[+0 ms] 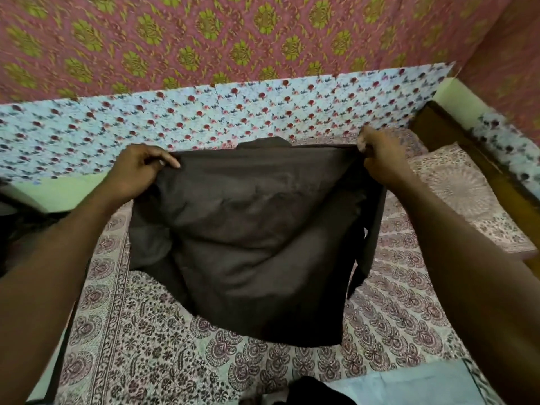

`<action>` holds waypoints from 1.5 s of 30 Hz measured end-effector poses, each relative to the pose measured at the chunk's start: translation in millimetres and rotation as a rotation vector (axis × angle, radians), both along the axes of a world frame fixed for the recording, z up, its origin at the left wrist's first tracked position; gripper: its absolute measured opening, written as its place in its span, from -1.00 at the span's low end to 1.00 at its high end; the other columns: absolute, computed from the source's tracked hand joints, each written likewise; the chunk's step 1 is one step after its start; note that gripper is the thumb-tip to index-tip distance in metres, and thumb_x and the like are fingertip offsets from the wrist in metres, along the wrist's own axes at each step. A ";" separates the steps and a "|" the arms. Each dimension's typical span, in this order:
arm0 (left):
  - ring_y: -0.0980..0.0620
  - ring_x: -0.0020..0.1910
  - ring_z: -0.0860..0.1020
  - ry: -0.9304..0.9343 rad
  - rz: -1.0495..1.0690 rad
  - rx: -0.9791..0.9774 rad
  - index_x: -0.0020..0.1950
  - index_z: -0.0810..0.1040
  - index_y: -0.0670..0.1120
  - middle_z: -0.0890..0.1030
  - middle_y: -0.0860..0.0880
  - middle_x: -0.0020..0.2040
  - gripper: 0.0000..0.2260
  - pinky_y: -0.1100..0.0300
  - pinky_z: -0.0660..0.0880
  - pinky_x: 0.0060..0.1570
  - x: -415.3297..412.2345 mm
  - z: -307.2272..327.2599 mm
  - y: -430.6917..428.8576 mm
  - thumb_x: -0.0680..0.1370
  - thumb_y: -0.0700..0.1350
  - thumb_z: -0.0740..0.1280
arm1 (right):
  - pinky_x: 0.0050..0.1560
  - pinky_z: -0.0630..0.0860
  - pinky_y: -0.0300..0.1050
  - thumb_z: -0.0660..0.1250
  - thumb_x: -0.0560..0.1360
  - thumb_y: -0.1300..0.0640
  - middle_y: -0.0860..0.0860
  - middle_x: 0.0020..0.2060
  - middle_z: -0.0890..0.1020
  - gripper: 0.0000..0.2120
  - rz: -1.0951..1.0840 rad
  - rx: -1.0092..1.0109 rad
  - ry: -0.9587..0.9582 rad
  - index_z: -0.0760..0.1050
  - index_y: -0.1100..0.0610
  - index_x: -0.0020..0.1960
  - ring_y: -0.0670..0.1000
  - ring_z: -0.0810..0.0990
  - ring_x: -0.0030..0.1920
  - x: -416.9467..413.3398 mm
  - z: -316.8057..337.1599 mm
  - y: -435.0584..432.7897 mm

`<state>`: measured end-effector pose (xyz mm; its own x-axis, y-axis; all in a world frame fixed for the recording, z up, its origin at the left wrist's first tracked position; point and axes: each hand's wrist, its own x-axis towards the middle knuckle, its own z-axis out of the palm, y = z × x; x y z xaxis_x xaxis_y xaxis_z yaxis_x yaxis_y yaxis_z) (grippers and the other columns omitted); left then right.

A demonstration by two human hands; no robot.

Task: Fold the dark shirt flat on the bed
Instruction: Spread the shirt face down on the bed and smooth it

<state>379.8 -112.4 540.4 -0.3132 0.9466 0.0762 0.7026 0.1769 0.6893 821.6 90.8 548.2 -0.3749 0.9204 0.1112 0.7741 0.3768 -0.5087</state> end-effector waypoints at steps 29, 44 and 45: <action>-0.41 0.15 0.60 0.695 0.111 -0.507 0.62 0.28 -0.08 0.23 -0.09 0.65 -0.34 -0.31 0.57 -0.05 -116.7 -383.0 308.5 0.54 -0.28 0.38 | 0.38 0.37 0.35 0.29 0.54 0.37 0.19 0.44 0.38 -0.53 0.034 -0.081 -0.517 0.39 0.25 0.45 0.36 0.27 0.44 -218.7 -410.7 311.1; -0.46 0.35 0.40 -0.053 0.660 -0.659 0.51 0.31 -0.25 0.36 -0.37 0.41 -0.33 -0.36 0.41 0.28 14.0 -540.1 144.1 0.47 -0.13 0.48 | 0.45 0.11 0.53 0.42 0.56 0.08 0.09 0.63 0.05 -0.32 -0.267 -0.545 -0.427 0.23 -0.10 0.61 0.36 0.08 0.54 -143.4 -543.8 115.8; -0.46 0.41 0.35 -0.090 0.732 -0.752 0.53 0.26 -0.23 0.33 -0.35 0.46 -0.30 -0.39 0.36 0.34 24.3 -546.4 115.3 0.50 -0.07 0.49 | 0.44 0.13 0.54 0.42 0.57 0.00 0.10 0.63 0.04 -0.32 -0.342 -0.584 -0.421 0.21 -0.10 0.61 0.38 0.09 0.53 -124.0 -549.4 84.9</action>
